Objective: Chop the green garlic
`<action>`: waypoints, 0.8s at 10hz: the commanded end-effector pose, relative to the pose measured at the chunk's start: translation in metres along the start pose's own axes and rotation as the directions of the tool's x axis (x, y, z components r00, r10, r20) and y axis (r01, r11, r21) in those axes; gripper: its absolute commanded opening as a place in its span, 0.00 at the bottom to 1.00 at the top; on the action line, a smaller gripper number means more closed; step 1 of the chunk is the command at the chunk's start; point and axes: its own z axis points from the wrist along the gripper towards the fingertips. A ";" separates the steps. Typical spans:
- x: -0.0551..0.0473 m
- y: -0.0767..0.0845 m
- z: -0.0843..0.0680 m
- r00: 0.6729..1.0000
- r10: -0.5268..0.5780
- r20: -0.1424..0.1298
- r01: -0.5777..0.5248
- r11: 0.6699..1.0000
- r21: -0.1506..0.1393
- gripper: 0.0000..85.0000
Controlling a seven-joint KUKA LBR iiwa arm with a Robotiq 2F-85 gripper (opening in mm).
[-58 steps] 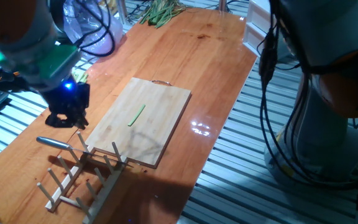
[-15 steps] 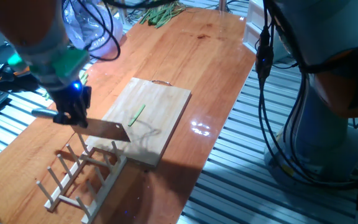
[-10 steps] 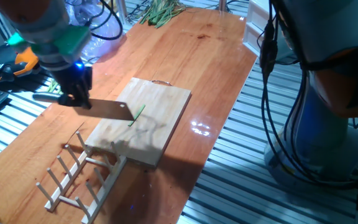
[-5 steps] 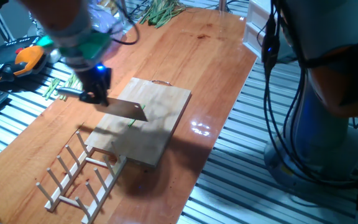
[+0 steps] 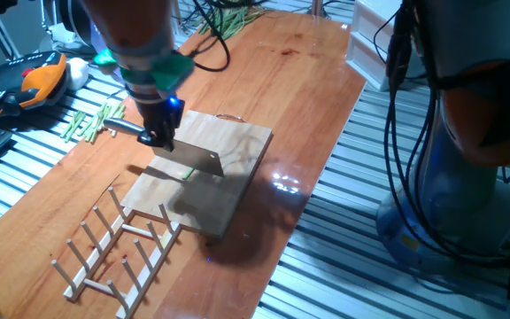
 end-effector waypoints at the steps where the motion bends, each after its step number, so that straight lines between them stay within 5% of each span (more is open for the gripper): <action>1: -0.001 0.000 0.003 1.000 -0.010 -0.009 0.010 1.000 -0.001 0.00; 2: 0.000 -0.002 0.007 0.999 -0.022 -0.024 0.022 1.000 -0.001 0.00; 8: 0.019 -0.005 0.026 1.000 -0.016 -0.012 0.016 1.000 -0.022 0.00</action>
